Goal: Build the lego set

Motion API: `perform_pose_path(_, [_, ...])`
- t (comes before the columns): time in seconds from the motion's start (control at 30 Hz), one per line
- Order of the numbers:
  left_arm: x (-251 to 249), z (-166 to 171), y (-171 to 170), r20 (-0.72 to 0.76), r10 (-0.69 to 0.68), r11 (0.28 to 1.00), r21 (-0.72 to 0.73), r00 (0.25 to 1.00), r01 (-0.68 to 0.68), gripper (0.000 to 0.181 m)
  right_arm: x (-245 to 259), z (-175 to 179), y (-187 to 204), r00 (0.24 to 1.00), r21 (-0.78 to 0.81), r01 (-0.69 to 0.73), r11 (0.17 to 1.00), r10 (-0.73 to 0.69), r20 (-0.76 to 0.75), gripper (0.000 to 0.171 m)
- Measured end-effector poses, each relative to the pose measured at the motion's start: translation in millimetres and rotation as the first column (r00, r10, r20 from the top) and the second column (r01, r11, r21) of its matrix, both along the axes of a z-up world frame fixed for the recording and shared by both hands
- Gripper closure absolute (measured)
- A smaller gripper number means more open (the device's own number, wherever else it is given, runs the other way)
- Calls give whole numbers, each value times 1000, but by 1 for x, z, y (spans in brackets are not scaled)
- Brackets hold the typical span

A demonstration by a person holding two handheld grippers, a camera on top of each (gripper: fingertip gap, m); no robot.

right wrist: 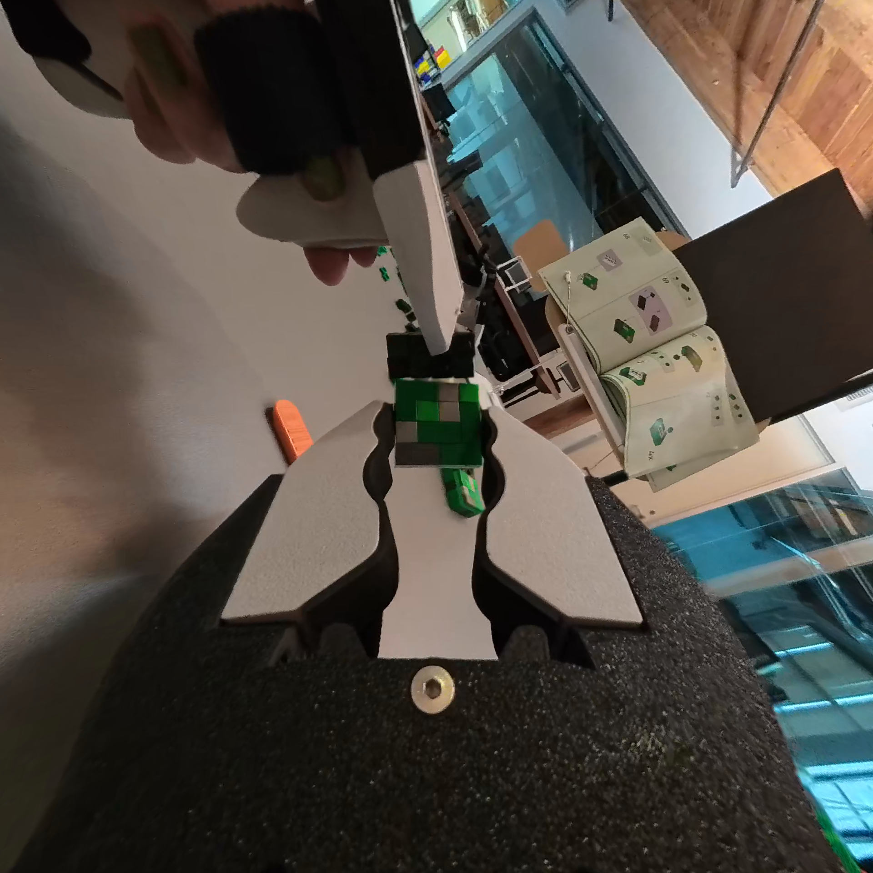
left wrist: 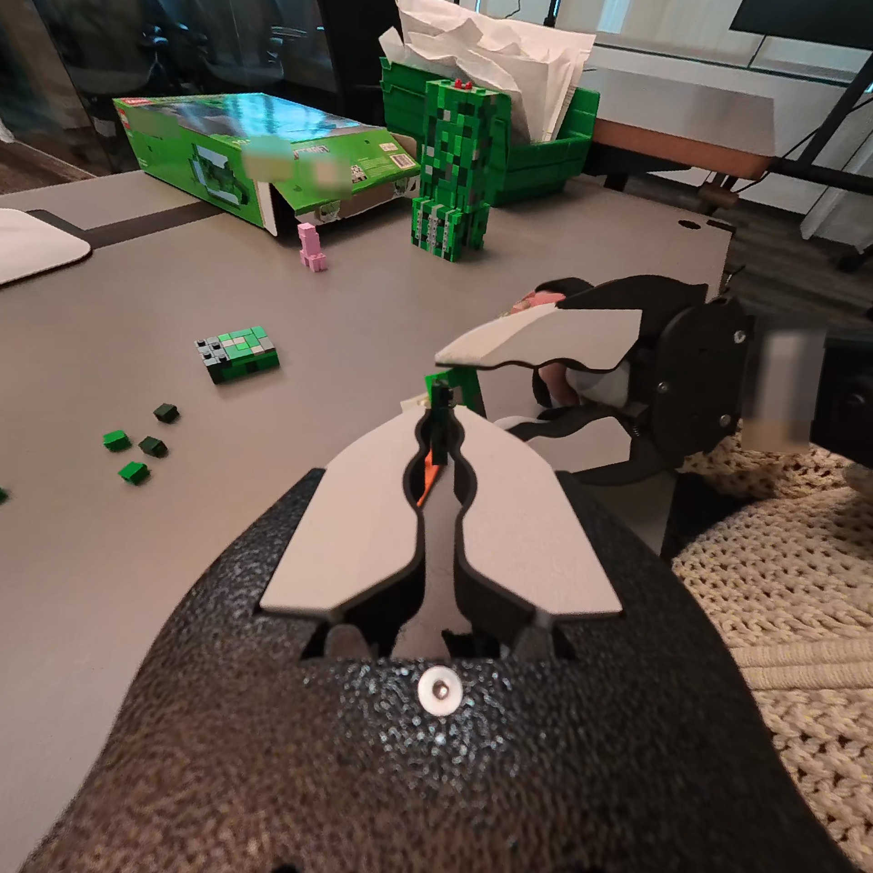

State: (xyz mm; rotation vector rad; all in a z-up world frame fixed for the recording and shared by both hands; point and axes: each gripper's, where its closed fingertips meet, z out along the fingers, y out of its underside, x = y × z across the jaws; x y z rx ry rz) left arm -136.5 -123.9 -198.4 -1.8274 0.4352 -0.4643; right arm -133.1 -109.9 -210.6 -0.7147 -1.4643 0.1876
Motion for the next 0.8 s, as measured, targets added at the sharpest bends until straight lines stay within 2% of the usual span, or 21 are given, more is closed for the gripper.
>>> perform_pose_path(0.13, [-7, 2, 0, 13, 31, 1000, 1, 999, -31, 174, -3, -16, 0, 996, -105, -30, 994, 39, 86, 136])
perform_pose_path(0.3, [-15, 5, -2, 42, 51, 999, 1, 998, -51, 174, -8, -47, -1, 943, -433, -68, 899, 200, 265, 137])
perform_pose_path(0.47, [-20, 4, -2, 62, 73, 997, -12, 995, -72, 175, -12, -58, 3, 893, -511, -51, 858, 269, 361, 137])
perform_pose_path(0.8, [-38, -1, -2, 121, 152, 987, -68, 981, -145, 175, -29, -51, 7, 881, -542, -97, 834, 326, 344, 137])
